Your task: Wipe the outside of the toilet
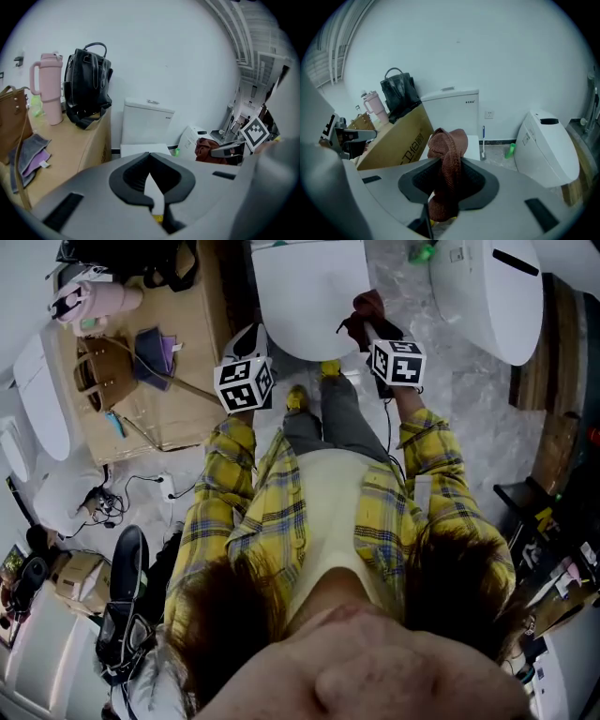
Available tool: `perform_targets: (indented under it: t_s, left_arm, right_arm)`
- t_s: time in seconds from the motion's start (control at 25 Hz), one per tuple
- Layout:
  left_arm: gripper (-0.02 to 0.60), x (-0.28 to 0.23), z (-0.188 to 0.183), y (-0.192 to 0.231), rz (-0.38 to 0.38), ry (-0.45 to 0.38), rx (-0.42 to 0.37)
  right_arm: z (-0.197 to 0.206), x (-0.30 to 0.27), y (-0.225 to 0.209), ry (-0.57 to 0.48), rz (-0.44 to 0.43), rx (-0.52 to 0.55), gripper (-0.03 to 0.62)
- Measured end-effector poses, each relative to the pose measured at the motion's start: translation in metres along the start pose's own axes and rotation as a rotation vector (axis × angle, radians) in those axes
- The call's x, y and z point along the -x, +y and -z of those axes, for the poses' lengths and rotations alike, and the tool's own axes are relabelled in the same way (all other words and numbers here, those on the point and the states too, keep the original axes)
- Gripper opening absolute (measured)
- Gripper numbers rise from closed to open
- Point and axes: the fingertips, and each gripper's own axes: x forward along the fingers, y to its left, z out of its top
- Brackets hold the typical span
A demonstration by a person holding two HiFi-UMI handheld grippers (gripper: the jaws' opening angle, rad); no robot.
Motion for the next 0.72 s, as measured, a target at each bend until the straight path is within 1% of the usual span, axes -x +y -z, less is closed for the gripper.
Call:
perform_targets:
  t_s: [0.16,0.32,0.52,0.72]
  left_arm:
    - [0.006,0.014,-0.008,-0.004,0.005,-0.024,-0.001]
    - [0.006,0.031,-0.017,-0.014,0.027,-0.057,-0.010]
    - [0.006,0.050,-0.031,-0.026,0.049,-0.097,-0.063]
    - [0.006,0.061,-0.039,-0.033,0.080,-0.116,-0.091]
  right_arm:
    - [-0.008,0.021,0.015,-0.042,-0.014,-0.005,0.122]
    - [-0.013,0.045,0.023,-0.079,-0.021,-0.006,0.122]
    - [-0.017,0.068,0.027,-0.118,-0.019,-0.004,0.121]
    - [-0.025,0.086,0.032,-0.154,-0.023,-0.023,0.122]
